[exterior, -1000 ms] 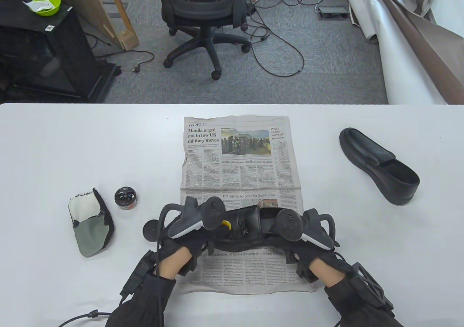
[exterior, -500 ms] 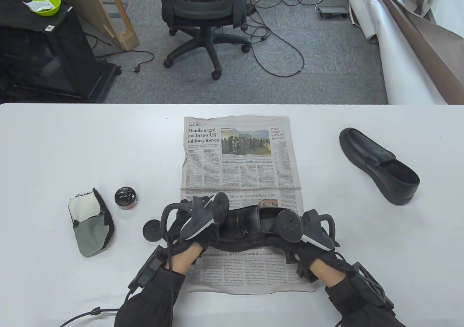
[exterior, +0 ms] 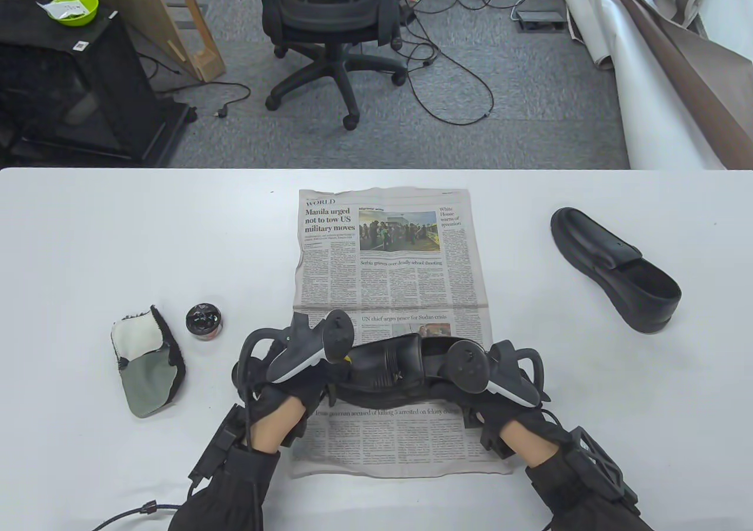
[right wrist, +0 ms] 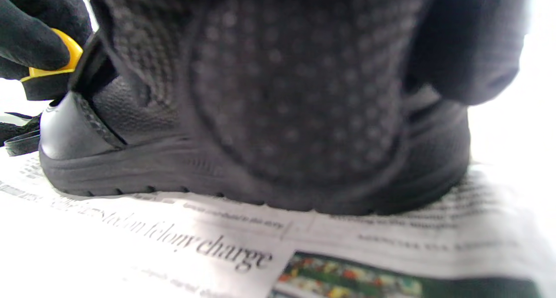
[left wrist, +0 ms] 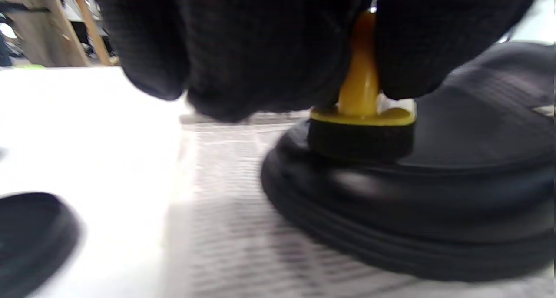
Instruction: Dip and apply built-in sponge shoe polish on shoes
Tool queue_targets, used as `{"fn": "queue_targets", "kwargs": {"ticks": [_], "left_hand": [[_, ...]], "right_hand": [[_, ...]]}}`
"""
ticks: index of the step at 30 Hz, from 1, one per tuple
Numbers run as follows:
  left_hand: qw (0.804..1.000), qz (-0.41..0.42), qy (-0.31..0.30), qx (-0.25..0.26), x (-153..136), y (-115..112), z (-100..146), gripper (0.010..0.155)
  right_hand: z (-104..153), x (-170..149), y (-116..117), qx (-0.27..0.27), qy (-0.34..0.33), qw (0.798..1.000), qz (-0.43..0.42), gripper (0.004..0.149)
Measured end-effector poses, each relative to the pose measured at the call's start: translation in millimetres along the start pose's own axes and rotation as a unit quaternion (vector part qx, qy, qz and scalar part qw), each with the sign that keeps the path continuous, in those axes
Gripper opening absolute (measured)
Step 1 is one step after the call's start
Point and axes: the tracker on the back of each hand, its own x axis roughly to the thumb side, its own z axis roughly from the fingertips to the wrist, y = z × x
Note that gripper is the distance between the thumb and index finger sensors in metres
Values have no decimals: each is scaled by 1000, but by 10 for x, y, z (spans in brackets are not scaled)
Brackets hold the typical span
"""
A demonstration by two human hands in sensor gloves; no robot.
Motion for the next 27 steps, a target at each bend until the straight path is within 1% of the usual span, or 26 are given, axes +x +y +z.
{"fn": "queue_targets", "kwargs": {"ticks": [1, 3, 4, 8, 10, 11, 15, 19, 22, 24, 27], "left_hand": [[1000, 12, -13, -5, 62, -16, -6, 46], [999, 18, -23, 13, 155, -34, -12, 46], [999, 11, -28, 31, 226, -32, -14, 46], [994, 22, -10, 106, 357, -64, -46, 46], [989, 9, 12, 145, 378, -89, -56, 46], [988, -2, 19, 153, 382, -94, -71, 46], [988, -10, 53, 148, 295, -102, -156, 47], [989, -11, 78, 124, 153, -107, -207, 47], [990, -19, 89, 108, 75, -79, -192, 46], [991, -23, 97, 88, 3, -47, -159, 46], [992, -20, 98, 83, -67, -29, -102, 46]], "right_hand": [[-2, 0, 0, 1, -1, 1000, -1, 45], [-3, -1, 1, 2, -2, 1000, -1, 45], [-6, -1, 2, 2, -6, 1000, -1, 45], [-14, -9, 1, 7, -12, 1000, -4, 45], [-14, -11, 1, 6, -12, 1000, -5, 45], [-14, -11, 0, 7, -13, 1000, -5, 45], [-14, -10, 0, 5, -12, 1000, -4, 45], [-9, -8, 1, 2, -9, 1000, -2, 45], [-9, -7, 2, 2, -8, 1000, -1, 45], [-10, -6, 2, 2, -8, 1000, -1, 45], [-8, -4, 2, 2, -6, 1000, -1, 45]]}}
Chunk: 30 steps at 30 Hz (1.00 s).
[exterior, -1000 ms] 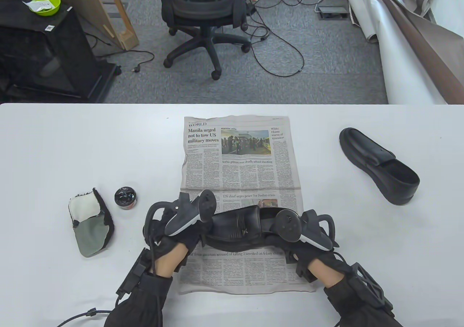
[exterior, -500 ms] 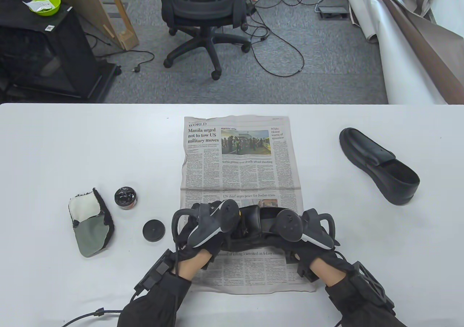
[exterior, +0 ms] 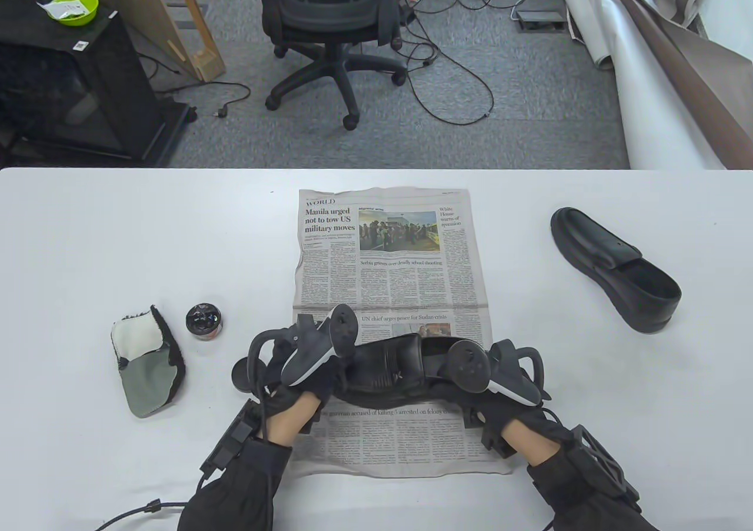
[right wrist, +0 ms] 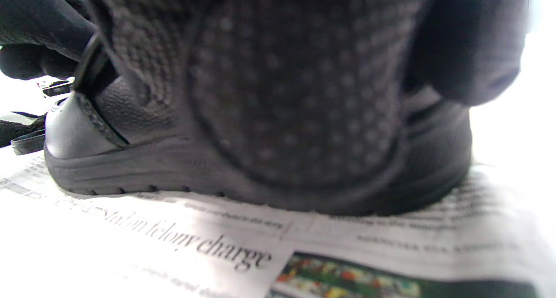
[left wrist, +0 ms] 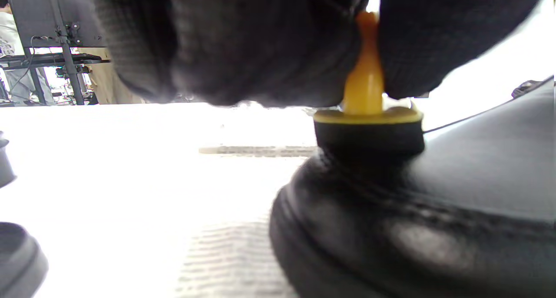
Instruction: Dip and apply built-in sponge shoe polish on shoes
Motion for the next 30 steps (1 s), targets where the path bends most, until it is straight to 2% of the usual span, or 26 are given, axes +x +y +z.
{"fn": "queue_targets", "kwargs": {"ticks": [3, 7, 8, 11, 15, 18, 22, 25, 30], "left_hand": [[999, 14, -32, -41, -21, 24, 45, 46], [985, 92, -110, -95, 90, -5, 86, 46], [982, 98, -131, -98, 161, -19, 104, 46], [987, 59, -147, -40, 349, -2, 169, 46], [988, 64, -131, 42, 494, 28, 176, 46], [989, 37, -108, 93, 546, 19, 124, 46], [992, 28, -86, 91, 523, -30, 23, 47], [994, -26, -58, 91, 429, -71, -60, 46], [999, -12, -30, 32, 204, -60, -118, 46]], "right_hand": [[0, 2, 0, 0, 2, 1000, 1, 45], [0, 2, 0, 0, 1, 1000, 1, 45], [0, 2, -1, 0, 0, 1000, 0, 45], [-3, -2, -1, 0, -5, 1000, 0, 45], [-6, -3, -2, 3, -8, 1000, -1, 45], [-6, -5, -1, 3, -11, 1000, -2, 45], [-3, -8, 1, 2, -12, 1000, -1, 45], [0, -5, 3, -1, -10, 1000, 1, 45], [1, -5, 2, -2, -8, 1000, 2, 45]]}}
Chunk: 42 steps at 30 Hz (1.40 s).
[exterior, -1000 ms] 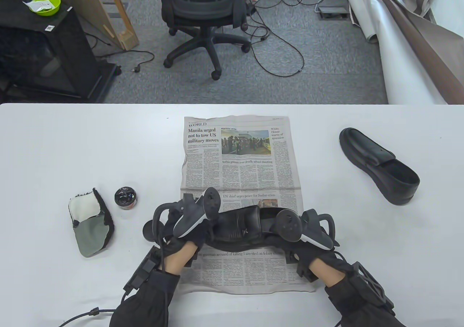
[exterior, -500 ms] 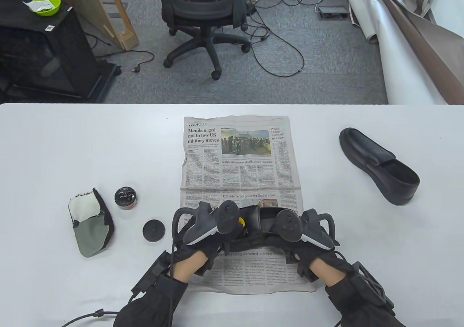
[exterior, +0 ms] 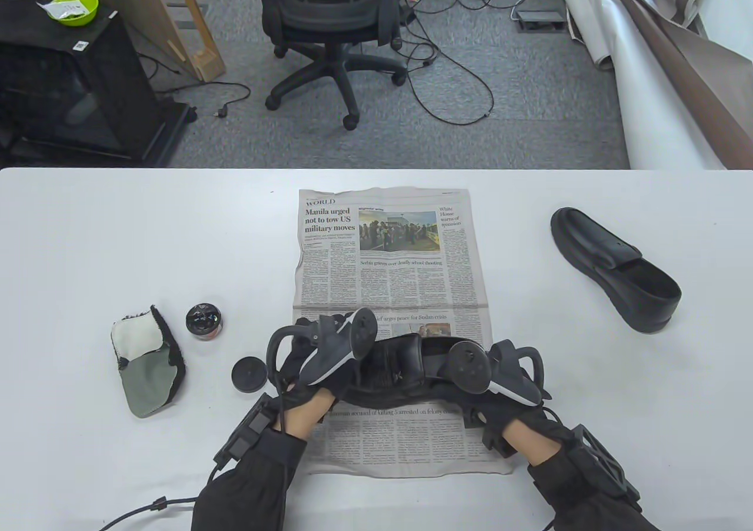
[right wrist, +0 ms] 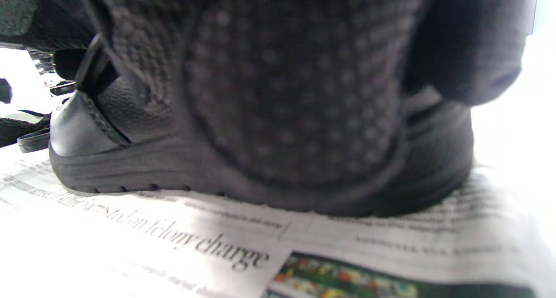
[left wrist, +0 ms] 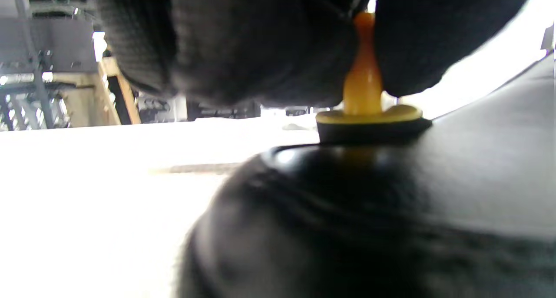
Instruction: Dip and apply built-in sponge shoe polish on shoes
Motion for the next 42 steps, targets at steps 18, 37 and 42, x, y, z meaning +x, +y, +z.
{"fn": "queue_targets", "kwargs": {"ticks": [18, 37, 42], "left_hand": [[988, 77, -129, -45, 291, 140, 340, 46], [1000, -22, 20, 9, 31, 22, 41, 46], [999, -10, 32, -23, -147, 75, 100, 46]], "right_hand": [[-2, 4, -4, 1, 2, 1000, 1, 45], [-1, -6, -1, 0, -3, 1000, 0, 45], [-2, -2, -1, 0, -1, 1000, 0, 45]]}}
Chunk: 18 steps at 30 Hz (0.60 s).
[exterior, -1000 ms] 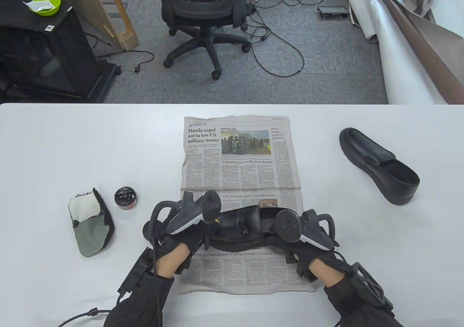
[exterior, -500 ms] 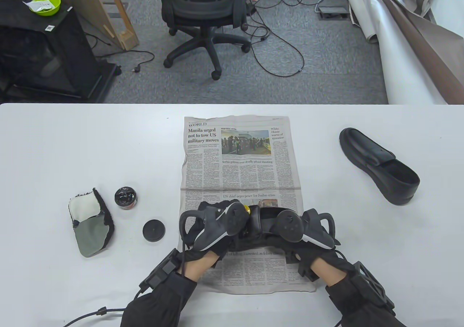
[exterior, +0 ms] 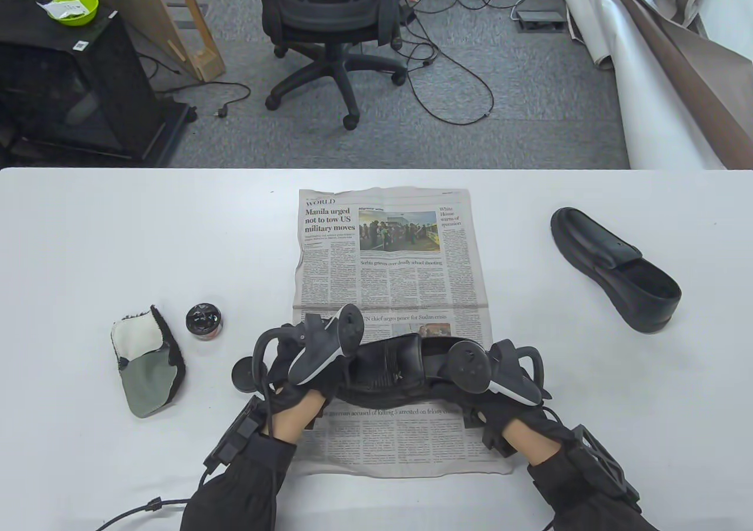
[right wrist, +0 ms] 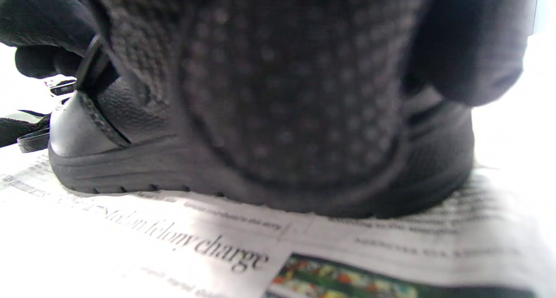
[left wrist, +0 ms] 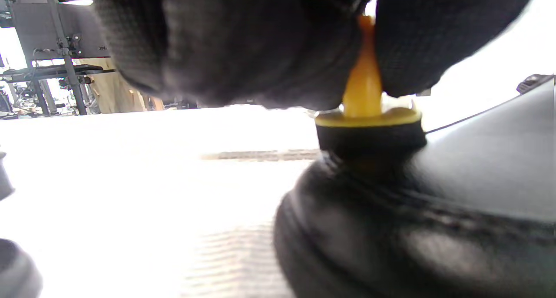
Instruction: Dip and apply built-in sponge shoe polish on shoes
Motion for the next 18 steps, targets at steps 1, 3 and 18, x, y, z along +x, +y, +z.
{"fn": "queue_targets", "kwargs": {"ticks": [1, 3, 18], "left_hand": [[1000, -10, -6, 0, -12, 23, 22, 46], [999, -5, -38, -23, -33, 62, 78, 46], [987, 110, -110, 38, 522, 78, 345, 46]], "right_hand": [[-1, 1, 0, 0, 1, 1000, 0, 45], [-2, 5, -2, 1, 2, 1000, 1, 45], [-6, 3, -4, 1, 0, 1000, -1, 45]]}}
